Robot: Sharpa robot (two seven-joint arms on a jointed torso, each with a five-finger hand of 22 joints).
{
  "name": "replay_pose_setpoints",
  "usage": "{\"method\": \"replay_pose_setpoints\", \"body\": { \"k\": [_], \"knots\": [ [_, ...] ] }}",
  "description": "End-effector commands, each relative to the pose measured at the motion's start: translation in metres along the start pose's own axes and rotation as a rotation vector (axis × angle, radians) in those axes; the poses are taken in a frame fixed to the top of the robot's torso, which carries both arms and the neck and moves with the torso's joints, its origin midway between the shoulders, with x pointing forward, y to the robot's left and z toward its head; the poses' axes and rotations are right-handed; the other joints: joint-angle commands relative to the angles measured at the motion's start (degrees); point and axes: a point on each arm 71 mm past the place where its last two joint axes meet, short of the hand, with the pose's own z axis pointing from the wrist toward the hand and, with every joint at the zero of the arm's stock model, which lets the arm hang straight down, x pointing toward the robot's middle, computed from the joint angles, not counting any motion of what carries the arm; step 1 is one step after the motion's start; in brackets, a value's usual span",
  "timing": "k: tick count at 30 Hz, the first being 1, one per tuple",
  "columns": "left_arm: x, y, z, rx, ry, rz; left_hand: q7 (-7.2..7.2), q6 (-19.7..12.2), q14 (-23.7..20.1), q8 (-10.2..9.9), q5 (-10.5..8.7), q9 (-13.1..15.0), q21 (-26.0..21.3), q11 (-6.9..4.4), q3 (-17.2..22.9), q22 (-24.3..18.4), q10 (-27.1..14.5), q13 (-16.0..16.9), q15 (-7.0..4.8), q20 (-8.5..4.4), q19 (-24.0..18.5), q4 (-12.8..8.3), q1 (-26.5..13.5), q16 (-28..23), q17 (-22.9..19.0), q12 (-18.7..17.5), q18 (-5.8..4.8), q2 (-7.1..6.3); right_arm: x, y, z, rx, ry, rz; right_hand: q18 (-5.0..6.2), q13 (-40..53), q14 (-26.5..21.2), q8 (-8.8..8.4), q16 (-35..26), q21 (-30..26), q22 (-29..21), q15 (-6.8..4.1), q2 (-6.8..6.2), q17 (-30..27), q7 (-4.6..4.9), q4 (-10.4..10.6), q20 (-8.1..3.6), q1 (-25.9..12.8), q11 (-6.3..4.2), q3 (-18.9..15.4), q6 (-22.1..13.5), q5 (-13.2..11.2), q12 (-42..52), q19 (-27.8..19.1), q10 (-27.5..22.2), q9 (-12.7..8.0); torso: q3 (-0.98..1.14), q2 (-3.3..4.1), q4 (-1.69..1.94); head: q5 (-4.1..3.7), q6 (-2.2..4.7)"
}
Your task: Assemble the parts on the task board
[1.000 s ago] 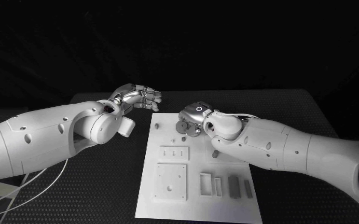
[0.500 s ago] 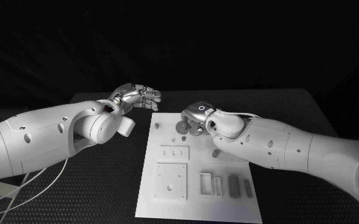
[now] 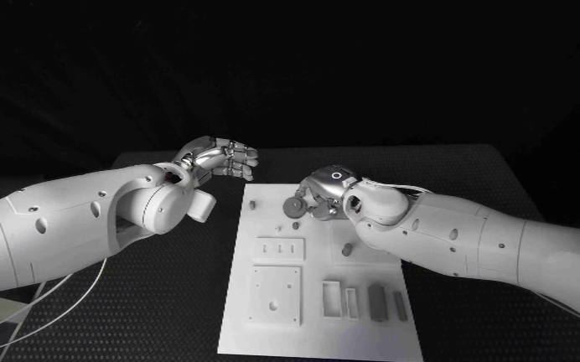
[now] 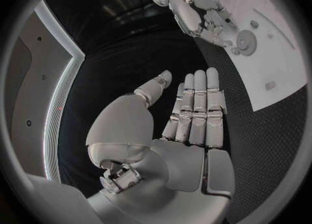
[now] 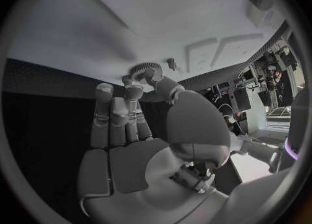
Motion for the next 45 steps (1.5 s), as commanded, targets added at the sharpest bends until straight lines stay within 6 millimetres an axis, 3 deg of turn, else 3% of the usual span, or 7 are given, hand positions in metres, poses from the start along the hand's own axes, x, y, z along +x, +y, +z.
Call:
{"method": "replay_pose_setpoints", "body": {
  "k": [1, 12, 20, 29, 34, 41, 45],
  "knots": [
    [-0.001, -0.002, 0.000, 0.014, -0.001, 0.003, 0.23, -0.3, 0.4, -0.2, -0.15, -0.1, -0.2, -0.01, -0.1, 0.1, 0.3, 0.1, -0.12, -0.37, 0.1, 0.2, -0.4, -0.2, 0.1, -0.3, 0.96, 0.00, -0.014, -0.002, -0.005, -0.015, -0.083, 0.074, 0.74, 0.1, 0.1, 0.29, 0.0, -0.2, 0.8, 0.16, -0.11, 0.1, 0.31, 0.3, 0.06, 0.5, 0.07, -0.1, 0.9, 0.2, 0.2, 0.1, 0.1, 0.1, -0.01, -0.06, -0.06, -0.06, 0.04],
    [-0.007, -0.001, 0.000, 0.015, -0.008, 0.005, -0.01, 0.2, 0.6, 0.2, -0.16, 0.0, -0.4, -0.34, -0.1, 0.2, 1.1, 0.4, -0.13, -0.38, 0.2, 0.3, -0.3, -0.6, 0.5, -0.1, 0.96, 0.10, -0.054, -0.050, -0.042, 0.000, -0.098, 0.281, 0.74, 0.0, 0.2, 0.87, 0.0, -0.2, 0.9, -0.04, -0.88, 0.1, 0.08, 0.1, -0.01, 0.7, -0.15, -0.3, 1.8, 0.2, 0.4, 0.1, 0.2, 0.3, 0.06, -0.28, -0.46, -0.46, 0.60],
    [-0.012, 0.000, 0.004, 0.016, -0.020, 0.010, -0.05, 0.3, 0.6, 0.2, -0.15, 0.0, -0.4, -0.40, -0.1, 0.2, 1.2, 0.4, -0.14, -0.39, 0.2, 0.3, -0.3, -0.7, 0.6, 0.0, 0.96, 0.12, -0.053, -0.093, -0.076, 0.066, -0.076, 0.352, 0.74, 0.0, -0.2, 0.90, -0.1, -0.4, 0.9, 0.02, -1.44, 0.1, 0.15, -0.4, 0.09, 1.0, -0.07, -0.4, 1.8, 0.2, 0.3, -0.3, -0.2, 0.2, 0.28, -0.79, -1.22, -0.56, 0.76],
    [-0.013, 0.000, 0.006, 0.016, -0.022, 0.011, -0.05, 0.3, 0.6, 0.2, -0.16, 0.0, -0.4, -0.40, -0.1, 0.3, 1.2, 0.4, -0.13, -0.38, 0.2, 0.2, -0.3, -0.7, 0.6, -0.1, 0.96, 0.08, -0.044, -0.134, -0.106, 0.153, -0.055, 0.355, 0.74, 0.0, -0.4, 0.95, -0.1, -0.4, 0.9, 0.05, -1.96, 0.1, 0.18, -0.4, 0.19, 1.0, -0.05, -0.6, 1.8, 0.2, 0.4, -0.5, -0.4, 0.2, 0.56, -0.90, -1.36, -0.80, 0.89],
    [-0.015, 0.001, 0.005, 0.016, -0.025, 0.012, -0.05, 0.3, 0.6, 0.2, -0.16, 0.0, -0.4, -0.40, -0.1, 0.3, 1.2, 0.4, -0.13, -0.38, 0.2, 0.2, -0.4, -0.7, 0.7, -0.1, 0.95, 0.07, -0.034, -0.140, -0.112, 0.175, -0.041, 0.356, 0.74, 0.0, -0.4, 0.96, -0.1, -0.4, 0.9, 0.06, -2.08, 0.1, 0.18, -0.4, 0.22, 0.9, -0.04, -0.7, 1.8, 0.2, 0.4, -0.5, -0.4, 0.2, 0.42, -0.91, -1.53, -1.02, 0.95],
    [-0.014, 0.001, 0.005, 0.016, -0.021, 0.011, -0.05, 0.3, 0.6, 0.2, -0.16, 0.0, -0.4, -0.40, -0.1, 0.3, 1.2, 0.4, -0.13, -0.38, 0.2, 0.2, -0.4, -0.8, 0.7, -0.1, 0.95, 0.07, -0.014, -0.138, -0.113, 0.184, -0.012, 0.368, 0.74, 0.0, -0.5, 0.79, 0.0, -0.4, 0.9, 0.12, -2.50, 0.1, 0.27, -0.2, 0.30, 0.8, 0.03, -0.7, 1.5, 0.2, 0.5, -0.6, -0.5, 0.1, 0.67, -0.83, -1.67, -1.42, 1.00],
    [-0.014, 0.001, 0.005, 0.014, -0.021, 0.010, -0.05, 0.3, 0.6, 0.2, -0.16, 0.0, -0.4, -0.39, -0.1, 0.3, 1.2, 0.4, -0.13, -0.38, 0.2, 0.2, -0.4, -0.8, 0.7, -0.1, 0.95, 0.08, -0.002, -0.137, -0.114, 0.193, 0.007, 0.375, 0.74, 0.0, -0.7, 0.46, 0.0, -0.5, 0.9, 0.27, -2.90, 0.2, 0.45, 0.1, 0.38, 0.7, 0.20, -0.8, 0.9, 0.2, 0.5, -0.7, -0.7, -0.1, 0.56, -0.78, -1.41, -1.68, 0.75]
  ]
}}
